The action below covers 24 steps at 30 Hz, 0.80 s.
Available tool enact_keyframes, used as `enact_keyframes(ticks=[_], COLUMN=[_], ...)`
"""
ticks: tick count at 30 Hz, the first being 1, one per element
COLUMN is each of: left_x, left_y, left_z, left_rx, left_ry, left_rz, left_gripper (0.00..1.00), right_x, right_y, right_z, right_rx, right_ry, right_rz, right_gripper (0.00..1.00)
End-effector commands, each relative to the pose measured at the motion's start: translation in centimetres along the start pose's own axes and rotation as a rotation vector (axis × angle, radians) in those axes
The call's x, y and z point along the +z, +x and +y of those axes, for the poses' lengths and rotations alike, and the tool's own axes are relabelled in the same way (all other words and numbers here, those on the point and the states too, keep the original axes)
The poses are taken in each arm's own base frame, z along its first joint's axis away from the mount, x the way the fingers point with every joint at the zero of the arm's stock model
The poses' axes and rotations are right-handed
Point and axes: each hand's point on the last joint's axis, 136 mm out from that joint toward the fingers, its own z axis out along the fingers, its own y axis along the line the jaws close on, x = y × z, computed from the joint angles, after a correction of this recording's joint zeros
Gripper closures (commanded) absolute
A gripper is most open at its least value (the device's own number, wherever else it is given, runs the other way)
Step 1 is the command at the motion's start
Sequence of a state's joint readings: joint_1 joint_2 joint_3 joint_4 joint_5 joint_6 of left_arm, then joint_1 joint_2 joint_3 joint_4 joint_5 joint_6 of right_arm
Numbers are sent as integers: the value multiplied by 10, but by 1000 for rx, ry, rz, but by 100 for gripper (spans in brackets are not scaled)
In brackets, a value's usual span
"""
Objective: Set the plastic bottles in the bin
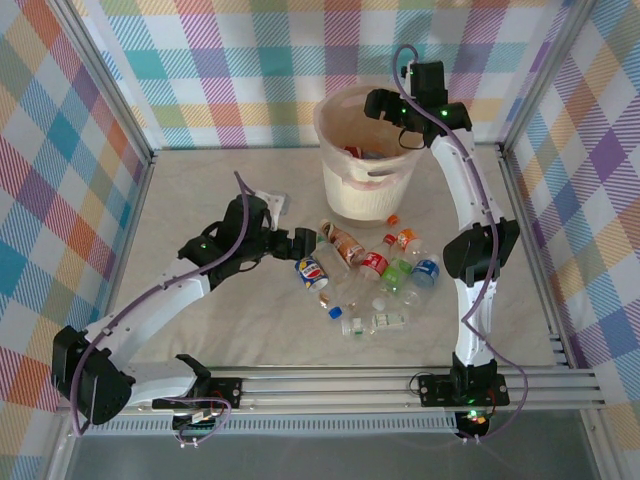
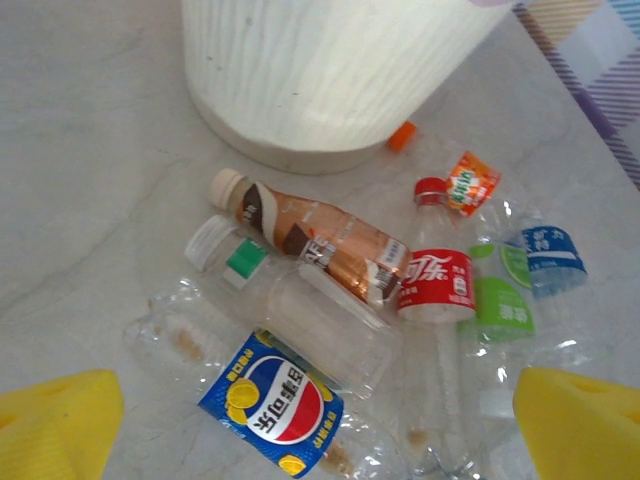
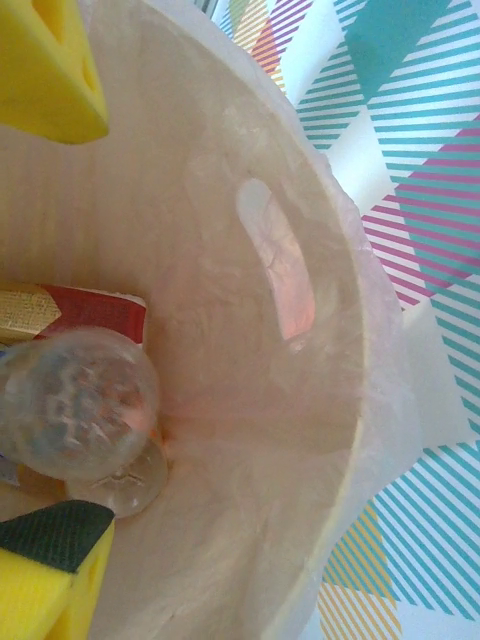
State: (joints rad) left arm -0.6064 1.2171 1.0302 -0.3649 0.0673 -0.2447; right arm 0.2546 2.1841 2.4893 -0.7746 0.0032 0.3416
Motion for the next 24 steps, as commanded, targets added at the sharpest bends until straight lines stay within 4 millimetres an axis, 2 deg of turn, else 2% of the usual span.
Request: enact_keyframes(ticks=[1,7,11,14,20,24], left_x=[5,20,26,31,54,67], left_y=[4,35,59,74,95,106], left_z=[15,27,30,32,15,14], left_rx=[-110,-282,-332,-349,-346,-343], left_ry=[-84,-152,-234,-280,-249,-269], left_rz=[-11,10,28,46,104,140], left_gripper=[0,0,0,0,0,0], right_x=[-43,-79,-102,-118,-140,-152], right_y=[-20,-13,7,31,91,129], right_z=[6,7,-3,-17,-50,-73], right_rx=[-49,-79,-76,-57,-9,15], right_ry=[8,31,91,146,263,350], right_rz=[-47,-22,9,42,132,200], right_gripper=[2,0,0,0,0,0])
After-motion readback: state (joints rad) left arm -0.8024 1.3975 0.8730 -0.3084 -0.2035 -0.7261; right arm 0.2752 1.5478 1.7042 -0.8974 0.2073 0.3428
